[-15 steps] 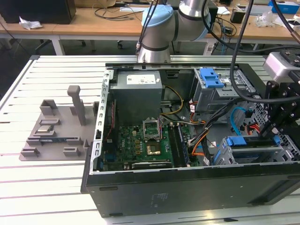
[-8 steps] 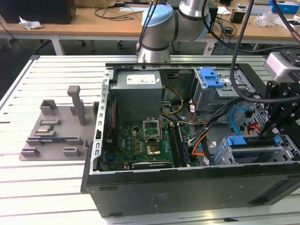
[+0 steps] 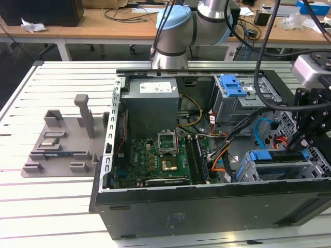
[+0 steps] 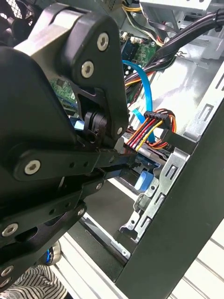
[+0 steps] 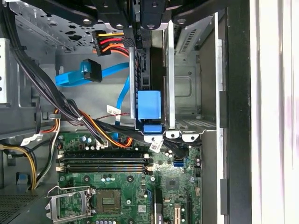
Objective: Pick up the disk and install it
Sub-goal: 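Insert the first disk wire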
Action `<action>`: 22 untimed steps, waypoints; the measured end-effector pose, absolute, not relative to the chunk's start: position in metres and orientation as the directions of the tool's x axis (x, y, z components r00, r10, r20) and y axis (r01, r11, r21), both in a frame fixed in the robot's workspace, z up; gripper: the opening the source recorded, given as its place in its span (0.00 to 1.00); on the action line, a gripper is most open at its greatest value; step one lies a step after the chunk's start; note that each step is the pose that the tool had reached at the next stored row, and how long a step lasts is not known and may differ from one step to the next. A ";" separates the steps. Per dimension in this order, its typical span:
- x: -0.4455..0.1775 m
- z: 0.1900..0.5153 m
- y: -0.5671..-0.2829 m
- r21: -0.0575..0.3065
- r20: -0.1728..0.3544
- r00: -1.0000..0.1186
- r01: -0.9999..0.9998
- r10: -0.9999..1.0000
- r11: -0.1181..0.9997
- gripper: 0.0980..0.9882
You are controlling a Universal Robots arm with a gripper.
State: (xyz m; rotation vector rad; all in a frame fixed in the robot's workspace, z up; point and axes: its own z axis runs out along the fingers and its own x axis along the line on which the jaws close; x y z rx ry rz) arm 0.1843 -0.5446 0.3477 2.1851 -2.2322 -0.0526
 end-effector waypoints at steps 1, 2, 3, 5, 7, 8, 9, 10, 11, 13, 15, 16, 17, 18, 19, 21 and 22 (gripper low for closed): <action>0.184 0.347 -0.545 0.036 -0.011 -0.022 -0.999 -1.000 0.021 0.07; 0.184 0.346 -0.545 0.036 -0.011 -0.022 -0.999 -1.000 0.021 0.07; 0.184 0.345 -0.545 0.036 -0.011 -0.022 -0.999 -1.000 0.021 0.07; 0.184 0.345 -0.545 0.036 -0.011 -0.022 -0.999 -1.000 0.021 0.07; 0.184 0.344 -0.545 0.036 -0.011 -0.022 -0.999 -1.000 0.021 0.07; 0.184 0.343 -0.545 0.036 -0.011 -0.022 -0.999 -1.000 0.021 0.07; 0.184 0.343 -0.545 0.036 -0.011 -0.022 -0.999 -1.000 0.021 0.07; 0.184 0.343 -0.545 0.036 -0.011 -0.022 -0.999 -1.000 0.021 0.07; 0.184 0.343 -0.546 0.036 -0.011 -0.022 -0.999 -1.000 0.021 0.07; 0.184 0.345 -0.546 0.034 -0.013 -0.022 -0.999 -1.000 0.021 0.07; 0.184 0.346 -0.546 0.033 -0.012 -0.021 -0.999 -1.000 0.021 0.07; 0.184 0.346 -0.546 0.033 -0.012 -0.022 -0.999 -1.000 0.021 0.07; 0.184 0.346 -0.546 0.033 -0.012 -0.022 -0.999 -1.000 0.021 0.07; 0.184 0.346 -0.546 0.033 -0.012 -0.022 -0.999 -1.000 0.021 0.07; 0.184 0.347 -0.546 0.033 -0.012 -0.022 -0.999 -1.000 0.021 0.07; 0.184 0.347 -0.546 0.033 -0.012 -0.022 -0.999 -1.000 0.021 0.07; 0.184 0.346 -0.546 0.033 -0.012 -0.022 -0.999 -1.000 0.021 0.07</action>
